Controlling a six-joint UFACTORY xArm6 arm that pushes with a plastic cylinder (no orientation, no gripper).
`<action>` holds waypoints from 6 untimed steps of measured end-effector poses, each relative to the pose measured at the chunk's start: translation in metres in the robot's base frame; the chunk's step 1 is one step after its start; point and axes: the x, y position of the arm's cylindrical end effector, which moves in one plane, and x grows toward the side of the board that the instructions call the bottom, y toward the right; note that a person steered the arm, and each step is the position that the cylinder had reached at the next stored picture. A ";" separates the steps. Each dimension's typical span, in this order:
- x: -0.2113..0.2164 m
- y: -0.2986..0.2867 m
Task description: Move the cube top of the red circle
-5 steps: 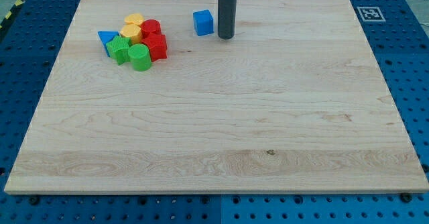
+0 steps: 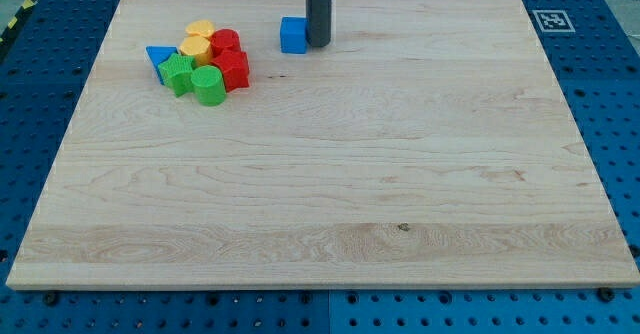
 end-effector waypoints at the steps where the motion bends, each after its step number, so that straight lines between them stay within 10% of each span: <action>1: 0.001 0.007; 6: -0.027 -0.084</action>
